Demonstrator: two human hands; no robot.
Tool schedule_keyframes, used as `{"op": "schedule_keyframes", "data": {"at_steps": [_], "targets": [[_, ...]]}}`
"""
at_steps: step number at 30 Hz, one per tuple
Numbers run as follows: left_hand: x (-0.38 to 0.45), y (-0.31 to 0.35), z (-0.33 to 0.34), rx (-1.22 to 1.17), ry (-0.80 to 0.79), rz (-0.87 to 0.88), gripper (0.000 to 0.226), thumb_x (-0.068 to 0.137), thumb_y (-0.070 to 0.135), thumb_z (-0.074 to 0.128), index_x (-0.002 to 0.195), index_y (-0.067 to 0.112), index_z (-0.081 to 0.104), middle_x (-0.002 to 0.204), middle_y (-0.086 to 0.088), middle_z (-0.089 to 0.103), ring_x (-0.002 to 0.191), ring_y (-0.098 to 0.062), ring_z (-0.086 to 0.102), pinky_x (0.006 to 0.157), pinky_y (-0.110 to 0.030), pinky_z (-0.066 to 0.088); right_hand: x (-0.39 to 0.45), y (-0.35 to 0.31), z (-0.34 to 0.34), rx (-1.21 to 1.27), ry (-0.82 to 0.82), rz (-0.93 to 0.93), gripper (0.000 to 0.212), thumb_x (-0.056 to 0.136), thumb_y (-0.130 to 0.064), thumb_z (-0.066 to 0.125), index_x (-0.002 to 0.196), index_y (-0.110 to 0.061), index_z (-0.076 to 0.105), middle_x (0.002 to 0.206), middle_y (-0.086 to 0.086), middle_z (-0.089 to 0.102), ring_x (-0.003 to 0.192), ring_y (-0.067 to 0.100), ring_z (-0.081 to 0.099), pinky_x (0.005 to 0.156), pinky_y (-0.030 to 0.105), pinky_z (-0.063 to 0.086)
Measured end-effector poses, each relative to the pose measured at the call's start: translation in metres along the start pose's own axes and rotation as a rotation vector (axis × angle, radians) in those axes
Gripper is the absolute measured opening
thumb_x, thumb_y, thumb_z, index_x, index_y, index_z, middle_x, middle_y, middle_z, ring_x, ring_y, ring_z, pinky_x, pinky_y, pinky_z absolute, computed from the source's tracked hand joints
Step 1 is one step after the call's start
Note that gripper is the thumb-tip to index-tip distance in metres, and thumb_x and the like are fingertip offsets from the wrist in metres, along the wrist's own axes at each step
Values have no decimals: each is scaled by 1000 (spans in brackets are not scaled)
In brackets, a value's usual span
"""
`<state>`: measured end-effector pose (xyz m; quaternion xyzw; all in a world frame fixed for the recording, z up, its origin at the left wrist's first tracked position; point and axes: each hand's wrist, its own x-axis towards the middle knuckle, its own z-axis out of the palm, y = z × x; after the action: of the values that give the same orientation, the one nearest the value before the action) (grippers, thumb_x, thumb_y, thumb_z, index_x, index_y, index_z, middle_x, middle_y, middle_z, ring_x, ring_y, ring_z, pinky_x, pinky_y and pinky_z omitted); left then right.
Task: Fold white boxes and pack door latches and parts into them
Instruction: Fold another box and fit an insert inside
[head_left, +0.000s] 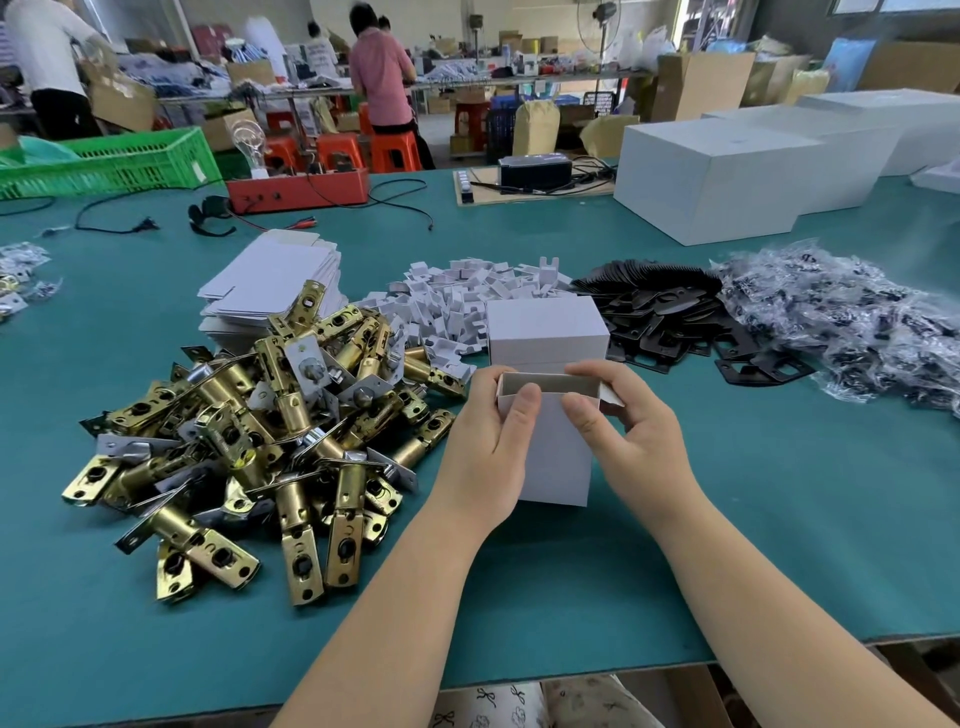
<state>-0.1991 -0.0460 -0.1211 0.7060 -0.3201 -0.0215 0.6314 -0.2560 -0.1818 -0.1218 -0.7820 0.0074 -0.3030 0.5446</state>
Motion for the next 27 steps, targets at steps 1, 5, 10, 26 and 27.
{"op": "schedule_keyframes", "data": {"at_steps": [1,5,10,26,27], "targets": [[0,-1,0,-3,-2,-5,19,95,43,38,102,26,45,61,25,56,53,2,45,52,-9,34,0,0,0,3,-2,-6,19,84,-38,61,102,-43,60,93,-26,64,87,5,59,79,17,46],[2,-5,0,-34,-16,-34,25,93,47,39,105,26,46,73,19,61,63,0,49,60,-17,40,-2,-1,-1,-23,-52,-3,27,80,-48,61,106,-48,54,97,-31,62,86,-1,57,76,11,43],[2,-6,-1,-79,-6,-44,22,94,44,40,109,28,45,104,8,66,97,-4,64,85,-26,52,-2,-2,4,-88,-189,53,52,83,-54,60,122,-60,27,103,-25,53,91,-13,52,75,1,37],[2,-3,-8,108,158,-28,53,92,64,25,133,36,43,120,28,53,119,6,45,97,-14,34,1,8,6,-128,-102,46,41,79,-47,64,117,-41,51,115,-7,61,107,12,55,89,29,47],[4,-1,-12,127,202,-42,53,93,61,25,136,35,44,120,29,52,117,12,43,94,-9,32,1,8,6,-131,-100,42,38,81,-44,65,116,-42,51,115,-7,61,108,12,55,89,28,47]]}}
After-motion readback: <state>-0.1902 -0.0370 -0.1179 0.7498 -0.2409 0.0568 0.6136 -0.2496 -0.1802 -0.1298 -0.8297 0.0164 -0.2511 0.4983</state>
